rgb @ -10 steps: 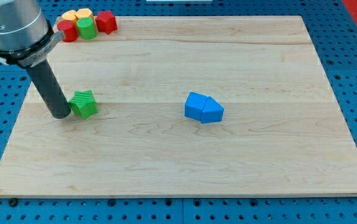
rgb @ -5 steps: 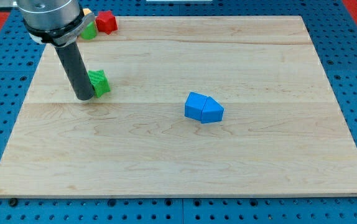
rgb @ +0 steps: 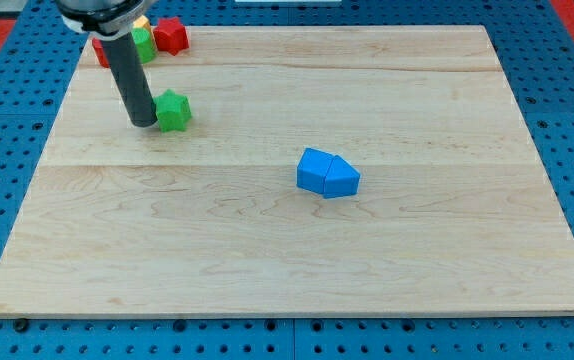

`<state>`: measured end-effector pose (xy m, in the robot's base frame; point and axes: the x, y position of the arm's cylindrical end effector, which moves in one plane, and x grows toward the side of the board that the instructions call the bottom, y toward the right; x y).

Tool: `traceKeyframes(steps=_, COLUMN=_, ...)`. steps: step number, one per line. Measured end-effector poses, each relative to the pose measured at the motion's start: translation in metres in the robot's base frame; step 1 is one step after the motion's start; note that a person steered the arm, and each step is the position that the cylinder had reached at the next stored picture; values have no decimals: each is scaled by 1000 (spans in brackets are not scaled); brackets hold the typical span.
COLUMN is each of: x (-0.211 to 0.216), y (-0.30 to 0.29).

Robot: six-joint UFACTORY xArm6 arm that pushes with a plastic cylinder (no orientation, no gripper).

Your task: Push the green star towards top center

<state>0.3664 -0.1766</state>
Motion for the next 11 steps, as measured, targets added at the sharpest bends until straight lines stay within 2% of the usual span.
traceKeyframes(steps=1, x=-5, y=0)
traceKeyframes(steps=2, x=28, y=0)
traceKeyframes(steps=3, x=33, y=13)
traceKeyframes(steps=6, x=-71, y=19)
traceKeyframes(steps=7, x=-74, y=19)
traceKeyframes(steps=11, x=-33, y=100)
